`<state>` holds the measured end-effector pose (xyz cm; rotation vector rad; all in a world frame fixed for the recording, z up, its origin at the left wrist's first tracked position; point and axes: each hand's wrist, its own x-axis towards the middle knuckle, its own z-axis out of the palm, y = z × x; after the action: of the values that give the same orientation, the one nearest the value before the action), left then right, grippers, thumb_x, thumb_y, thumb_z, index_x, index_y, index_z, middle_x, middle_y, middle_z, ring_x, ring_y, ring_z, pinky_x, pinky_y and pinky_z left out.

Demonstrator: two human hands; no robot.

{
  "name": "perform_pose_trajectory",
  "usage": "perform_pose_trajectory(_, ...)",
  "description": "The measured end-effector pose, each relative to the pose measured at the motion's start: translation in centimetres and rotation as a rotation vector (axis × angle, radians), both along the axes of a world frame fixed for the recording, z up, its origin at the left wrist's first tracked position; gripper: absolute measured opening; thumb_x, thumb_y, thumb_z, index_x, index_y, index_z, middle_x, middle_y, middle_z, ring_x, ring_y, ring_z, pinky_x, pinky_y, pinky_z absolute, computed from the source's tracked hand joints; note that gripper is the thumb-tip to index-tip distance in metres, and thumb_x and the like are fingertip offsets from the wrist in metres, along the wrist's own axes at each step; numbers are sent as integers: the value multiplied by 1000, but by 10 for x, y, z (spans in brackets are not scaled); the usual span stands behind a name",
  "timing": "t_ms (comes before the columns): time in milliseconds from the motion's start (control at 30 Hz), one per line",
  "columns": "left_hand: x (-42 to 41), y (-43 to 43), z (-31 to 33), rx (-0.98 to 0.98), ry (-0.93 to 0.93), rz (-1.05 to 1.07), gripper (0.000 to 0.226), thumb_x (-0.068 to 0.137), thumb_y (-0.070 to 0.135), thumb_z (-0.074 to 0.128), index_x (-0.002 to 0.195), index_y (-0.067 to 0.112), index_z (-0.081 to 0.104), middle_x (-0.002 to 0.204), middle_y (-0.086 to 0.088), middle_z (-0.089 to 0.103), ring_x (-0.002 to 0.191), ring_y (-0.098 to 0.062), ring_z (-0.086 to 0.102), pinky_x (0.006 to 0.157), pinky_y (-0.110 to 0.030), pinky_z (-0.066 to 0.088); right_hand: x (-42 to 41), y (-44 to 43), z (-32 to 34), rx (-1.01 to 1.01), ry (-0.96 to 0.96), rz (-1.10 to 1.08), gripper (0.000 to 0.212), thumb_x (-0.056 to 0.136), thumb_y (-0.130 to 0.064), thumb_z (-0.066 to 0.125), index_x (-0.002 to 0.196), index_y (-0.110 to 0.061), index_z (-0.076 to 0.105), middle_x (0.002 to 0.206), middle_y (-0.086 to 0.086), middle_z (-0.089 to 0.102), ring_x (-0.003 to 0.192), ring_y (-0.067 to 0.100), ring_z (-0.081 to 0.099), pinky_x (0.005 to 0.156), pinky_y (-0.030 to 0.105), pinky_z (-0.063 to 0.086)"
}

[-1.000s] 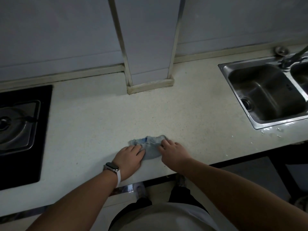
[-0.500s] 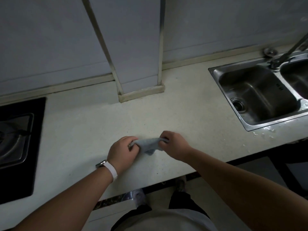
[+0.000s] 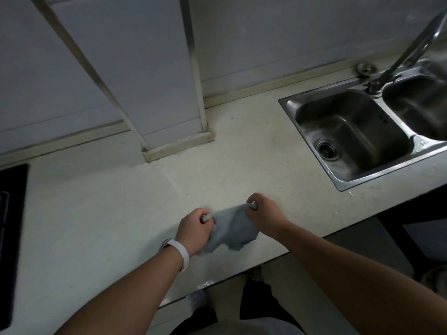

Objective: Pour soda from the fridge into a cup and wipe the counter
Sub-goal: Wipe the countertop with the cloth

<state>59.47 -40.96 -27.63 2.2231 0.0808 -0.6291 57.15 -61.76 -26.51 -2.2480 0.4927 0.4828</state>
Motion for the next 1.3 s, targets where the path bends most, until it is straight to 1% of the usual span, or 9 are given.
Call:
perform_pose_trajectory(167,-1,3,-5,260,-237,-130,39,92,24,58,131,19,56,131,-1,54,117,-22,54,92,-27,46,-7,1,1,-306,-190,385,43,97,-28,47,139,-18,46,146,5,40,129,23,42,108,35,39)
perform_pose_trajectory(333,-15,2,-15,376,-635,-656,45,87,24,44,124,9,64,137,-16,56,123,-32,56,102,-42,44,-28,10,-8,-426,-198,758,55,101,-37,40,151,-16,31,161,8,23,148,25,19,120,40,17)
perform_pose_trajectory(433,-21,-2,-26,426,-609,-740,50,88,26,38,127,5,62,135,-17,58,126,-31,54,116,-39,30,-31,13,-19,-424,-155,796,62,100,-40,45,153,-14,26,162,10,18,149,27,16,120,41,19)
perform_pose_trajectory(567,-23,-10,-29,519,-540,-777,51,88,26,39,125,-1,61,130,-20,61,124,-33,56,115,-35,15,-29,20,-25,-453,-72,815,71,97,-47,41,154,-11,19,163,16,10,150,33,9,120,45,10)
perform_pose_trajectory(633,-20,-11,-34,536,-565,-778,51,87,27,40,123,-1,63,128,-21,62,122,-35,57,114,-36,16,-26,21,-29,-469,-95,817,71,93,-51,36,151,-11,30,159,19,24,147,35,23,114,43,16)
perform_pose_trajectory(733,-11,-9,-47,513,-584,-757,51,92,28,42,131,0,56,135,-23,56,128,-36,51,114,-39,23,-13,20,-33,-510,-108,817,69,85,-52,59,140,-11,50,145,19,49,134,35,46,106,42,31)
perform_pose_trajectory(800,-2,-11,-50,488,-571,-705,50,92,29,41,131,1,57,135,-22,56,129,-36,51,113,-40,25,-3,21,-35,-521,-127,823,76,85,-50,66,145,-10,42,151,21,40,139,37,39,108,43,22)
perform_pose_trajectory(967,38,-21,-42,537,-598,-654,52,87,28,38,125,2,63,130,-19,61,124,-34,56,118,-38,24,35,20,-29,-524,-164,835,77,100,-38,46,156,-10,0,163,20,-7,150,37,-5,113,41,-8)
perform_pose_trajectory(1300,120,-10,-48,485,-491,-571,55,93,31,31,135,5,53,143,-17,50,135,-35,44,112,-43,25,122,31,-27,-482,-104,817,78,99,-31,51,157,-18,1,164,14,-8,151,34,-5,120,41,5)
